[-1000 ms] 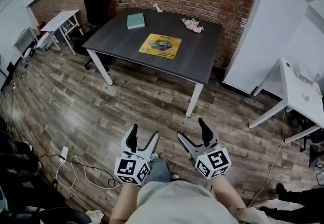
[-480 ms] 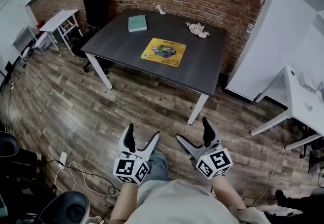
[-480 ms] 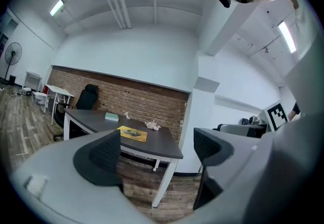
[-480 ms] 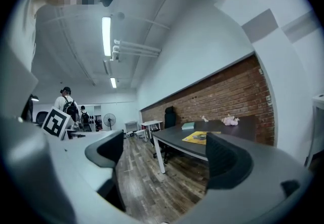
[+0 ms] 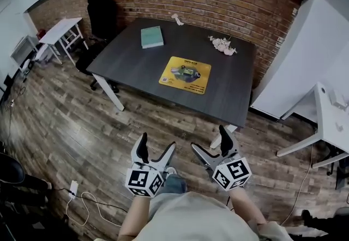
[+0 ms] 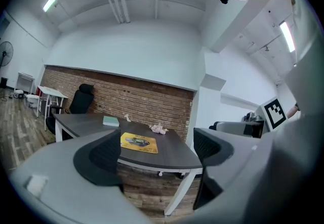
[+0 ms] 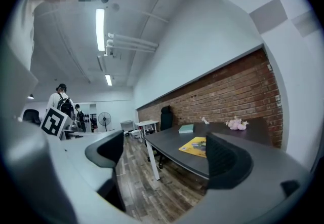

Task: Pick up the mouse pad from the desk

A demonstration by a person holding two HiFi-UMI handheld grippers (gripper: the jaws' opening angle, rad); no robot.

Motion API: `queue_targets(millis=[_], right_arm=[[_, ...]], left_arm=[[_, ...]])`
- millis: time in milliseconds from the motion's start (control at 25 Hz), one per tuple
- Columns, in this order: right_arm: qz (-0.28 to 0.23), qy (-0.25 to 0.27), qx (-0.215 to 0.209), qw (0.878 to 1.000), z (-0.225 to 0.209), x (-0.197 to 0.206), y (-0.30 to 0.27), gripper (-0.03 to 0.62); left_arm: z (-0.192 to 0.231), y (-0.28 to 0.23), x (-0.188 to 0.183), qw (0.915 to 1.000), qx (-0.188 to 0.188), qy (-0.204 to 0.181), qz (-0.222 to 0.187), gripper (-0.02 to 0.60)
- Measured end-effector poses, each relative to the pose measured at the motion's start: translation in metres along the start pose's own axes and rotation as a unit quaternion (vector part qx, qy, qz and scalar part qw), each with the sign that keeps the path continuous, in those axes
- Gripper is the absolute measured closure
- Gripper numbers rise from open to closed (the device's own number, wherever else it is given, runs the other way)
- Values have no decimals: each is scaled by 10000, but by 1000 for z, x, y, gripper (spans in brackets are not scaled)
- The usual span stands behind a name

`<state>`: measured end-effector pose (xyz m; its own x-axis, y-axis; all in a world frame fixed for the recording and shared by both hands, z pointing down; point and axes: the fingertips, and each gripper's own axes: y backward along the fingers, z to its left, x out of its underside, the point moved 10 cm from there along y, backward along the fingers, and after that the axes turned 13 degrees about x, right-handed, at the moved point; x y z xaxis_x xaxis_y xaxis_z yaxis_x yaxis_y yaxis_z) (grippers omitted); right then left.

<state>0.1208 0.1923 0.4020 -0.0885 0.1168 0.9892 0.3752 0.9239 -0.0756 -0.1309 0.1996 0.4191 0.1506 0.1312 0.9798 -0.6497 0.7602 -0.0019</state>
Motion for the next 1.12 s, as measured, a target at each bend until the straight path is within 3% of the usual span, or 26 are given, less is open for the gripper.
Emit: queue_targets(millis=[600, 1120], right_arm=[[-3, 58, 397, 9992, 2, -20, -159, 118], [227, 48, 748, 9969, -9, -15, -227, 118]], left_arm=[[151, -87, -28, 9992, 351, 22, 187, 147], [221, -131, -25, 9974, 523, 189, 450, 147]])
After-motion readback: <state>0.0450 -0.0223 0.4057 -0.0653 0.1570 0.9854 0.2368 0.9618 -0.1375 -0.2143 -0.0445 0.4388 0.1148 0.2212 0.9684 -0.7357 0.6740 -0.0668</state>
